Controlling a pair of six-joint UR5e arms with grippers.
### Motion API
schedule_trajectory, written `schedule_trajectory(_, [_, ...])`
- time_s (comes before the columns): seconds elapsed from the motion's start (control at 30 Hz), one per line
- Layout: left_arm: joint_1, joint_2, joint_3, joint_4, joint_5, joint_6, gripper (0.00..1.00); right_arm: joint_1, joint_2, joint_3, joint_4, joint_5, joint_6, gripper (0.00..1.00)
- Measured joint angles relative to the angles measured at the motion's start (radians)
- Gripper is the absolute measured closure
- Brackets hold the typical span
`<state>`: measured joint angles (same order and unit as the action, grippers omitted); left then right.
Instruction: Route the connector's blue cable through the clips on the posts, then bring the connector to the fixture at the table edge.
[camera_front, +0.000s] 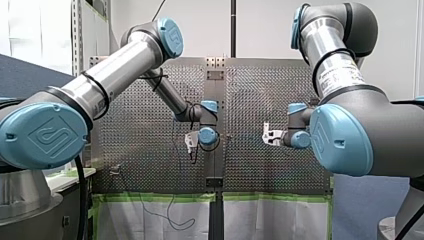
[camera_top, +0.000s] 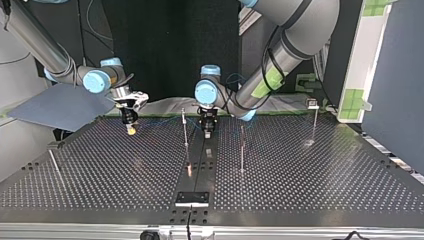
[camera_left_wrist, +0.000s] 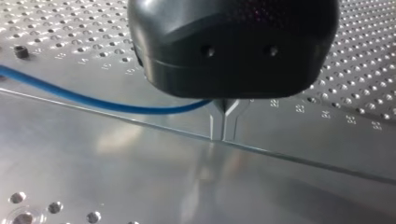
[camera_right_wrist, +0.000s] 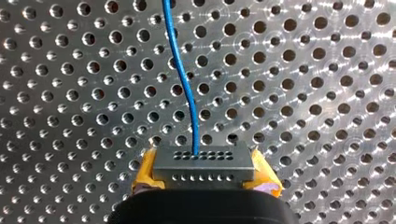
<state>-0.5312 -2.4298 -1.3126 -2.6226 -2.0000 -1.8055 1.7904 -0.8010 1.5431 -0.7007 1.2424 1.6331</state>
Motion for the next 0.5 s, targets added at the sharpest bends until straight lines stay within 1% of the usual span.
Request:
schedule_trajectory(0.17, [0.002, 0.0, 0.001, -0.001, 0.001, 0.0, 1.0, -0.004, 0.0, -0.007, 0.005, -0.003, 0.001, 1.0])
schedule_trajectory(0.2, [0.002, 0.0, 0.001, -0.001, 0.002, 0.0, 0.96, -0.004, 0.0, -0.008, 0.006, -0.003, 0.001, 1.0])
schedule_trajectory(0.23, [0.002, 0.0, 0.002, -0.001, 0.004, 0.0, 0.96, -0.004, 0.0, -0.009, 0.006, -0.004, 0.001, 1.0])
schedule_trajectory(0.27, [0.003, 0.0, 0.002, 0.0, 0.007, 0.0, 0.83, -0.004, 0.0, -0.01, 0.006, -0.004, 0.001, 1.0])
schedule_trajectory(0.3, [0.004, 0.0, 0.002, 0.0, 0.011, 0.0, 0.53, -0.004, 0.0, -0.01, 0.007, -0.004, 0.001, 1.0])
schedule_trajectory(0.33, [0.004, 0.0, 0.002, 0.001, 0.015, 0.001, 0.53, -0.004, 0.0, -0.011, 0.007, -0.004, 0.001, 1.0])
schedule_trajectory(0.37, [0.004, 0.0, 0.002, 0.001, 0.019, 0.003, 0.38, -0.003, 0.0, -0.011, 0.007, -0.004, 0.001, 1.0])
schedule_trajectory(0.4, [0.004, 0.0, 0.002, 0.002, 0.022, 0.006, 0.29, -0.003, 0.0, -0.011, 0.008, -0.004, 0.0, 1.0])
schedule_trajectory(0.5, [0.003, 0.001, 0.002, 0.001, 0.018, 0.024, 0.32, -0.003, 0.0, -0.011, 0.01, -0.004, -0.001, 1.0])
